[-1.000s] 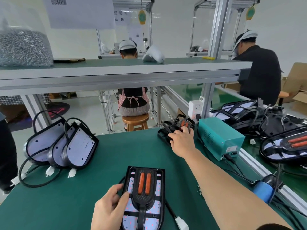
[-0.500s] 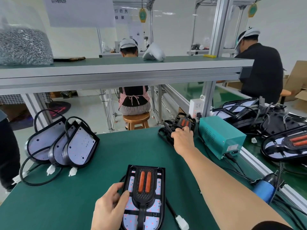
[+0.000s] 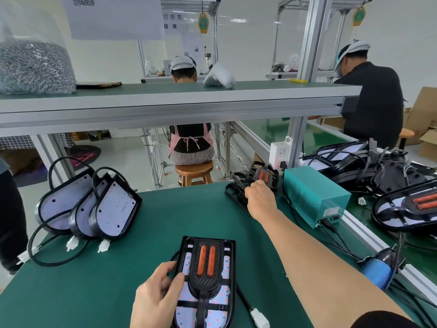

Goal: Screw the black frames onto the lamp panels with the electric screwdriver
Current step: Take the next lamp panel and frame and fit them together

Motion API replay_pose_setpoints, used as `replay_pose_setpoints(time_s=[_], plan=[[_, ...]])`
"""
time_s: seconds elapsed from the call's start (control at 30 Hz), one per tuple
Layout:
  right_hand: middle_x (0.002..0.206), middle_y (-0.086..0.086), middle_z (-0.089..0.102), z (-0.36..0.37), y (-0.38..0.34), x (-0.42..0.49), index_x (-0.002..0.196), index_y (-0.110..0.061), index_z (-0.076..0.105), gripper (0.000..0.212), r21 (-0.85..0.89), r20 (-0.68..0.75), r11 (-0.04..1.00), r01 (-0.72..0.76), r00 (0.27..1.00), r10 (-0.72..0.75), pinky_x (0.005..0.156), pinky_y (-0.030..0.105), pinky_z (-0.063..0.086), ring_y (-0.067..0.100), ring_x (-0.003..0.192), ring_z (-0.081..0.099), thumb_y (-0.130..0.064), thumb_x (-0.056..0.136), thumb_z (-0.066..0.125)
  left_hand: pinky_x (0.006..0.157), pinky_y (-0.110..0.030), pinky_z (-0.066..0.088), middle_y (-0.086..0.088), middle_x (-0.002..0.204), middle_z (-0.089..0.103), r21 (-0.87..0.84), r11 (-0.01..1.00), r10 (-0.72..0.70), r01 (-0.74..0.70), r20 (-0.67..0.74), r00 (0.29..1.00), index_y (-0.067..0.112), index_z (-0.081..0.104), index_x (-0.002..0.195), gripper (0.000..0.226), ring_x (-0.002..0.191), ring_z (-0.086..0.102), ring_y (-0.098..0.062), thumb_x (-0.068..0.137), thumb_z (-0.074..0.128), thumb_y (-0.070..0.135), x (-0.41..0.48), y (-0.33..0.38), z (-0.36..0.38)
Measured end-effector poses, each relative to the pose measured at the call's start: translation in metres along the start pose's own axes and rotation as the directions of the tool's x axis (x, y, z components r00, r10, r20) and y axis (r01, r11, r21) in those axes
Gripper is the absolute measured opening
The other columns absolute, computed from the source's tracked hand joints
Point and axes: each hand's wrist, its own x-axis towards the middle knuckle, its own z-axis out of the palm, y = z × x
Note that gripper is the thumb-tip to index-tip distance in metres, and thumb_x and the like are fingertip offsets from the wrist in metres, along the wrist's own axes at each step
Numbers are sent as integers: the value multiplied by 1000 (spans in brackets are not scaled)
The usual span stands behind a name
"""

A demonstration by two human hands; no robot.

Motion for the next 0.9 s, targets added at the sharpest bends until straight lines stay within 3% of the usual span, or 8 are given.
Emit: replay_pose_setpoints(time_s=[0.2, 0.3, 0.4, 0.6, 0.7, 0.8, 0.9], plan=[[103, 5, 63, -1, -4, -7, 103, -9, 67, 15, 53, -4, 998, -41, 999, 41, 78, 28, 48, 24, 117, 44, -1, 92, 61, 64, -28, 40, -22, 63, 60, 0, 1000, -4, 4, 12, 1000, 49, 63, 95, 34, 59, 48, -14, 94, 65, 15, 0, -1, -1], [104, 5, 63, -3, -8, -12, 104, -8, 67, 14, 55, -3, 998, -38, 999, 38, 80, 29, 51, 24, 116, 44, -4, 92, 64, 61, -27, 36, -16, 55, 52, 26, 1000, -5, 5, 16, 1000, 36, 68, 90, 23, 56, 43, -14, 95, 65, 14, -1, -2, -1], [103, 6, 62, -3, -15, -22, 102, -8, 66, 13, 62, -7, 997, -39, 999, 39, 80, 31, 51, 24, 116, 44, -3, 91, 65, 62, -28, 40, -21, 61, 56, 25, 1000, -13, 12, 39, 999, 27, 70, 100, 14, 56, 46, -14, 95, 63, 15, 0, -3, -1], [101, 3, 62, -4, -31, -48, 100, -12, 65, 13, 26, -25, 999, -39, 999, 40, 75, 27, 42, 23, 114, 45, -11, 89, 72, 58, -27, 37, -11, 53, 49, 75, 997, 4, -4, 4, 1000, 27, 70, 95, 13, 55, 40, -14, 94, 66, 14, 0, 1, -1], [101, 2, 63, -6, -33, -60, 101, -13, 66, 13, 4, -34, 999, -40, 999, 41, 75, 27, 40, 24, 113, 45, -11, 88, 71, 63, -33, 44, -16, 57, 53, 70, 997, -20, 20, -2, 1000, 26, 69, 96, 12, 58, 45, -16, 94, 65, 15, -1, 2, 0], [104, 3, 63, -8, -31, -69, 104, -14, 65, 13, -9, -42, 999, -32, 999, 32, 78, 29, 41, 25, 112, 46, -10, 91, 65, 60, -31, 34, -3, 53, 38, 78, 997, -15, 16, -16, 1000, 23, 69, 92, 11, 56, 36, -16, 94, 66, 14, -2, 4, -1], [112, 8, 59, -11, -27, -75, 107, -11, 66, 19, 44, -84, 999, -15, 996, 18, 81, 35, 46, 28, 105, 49, -2, 91, 62, 59, -30, 32, 3, 52, 37, 76, 997, -14, 15, -10, 1000, 24, 70, 92, 9, 55, 35, -17, 93, 68, 16, -1, 6, -1]])
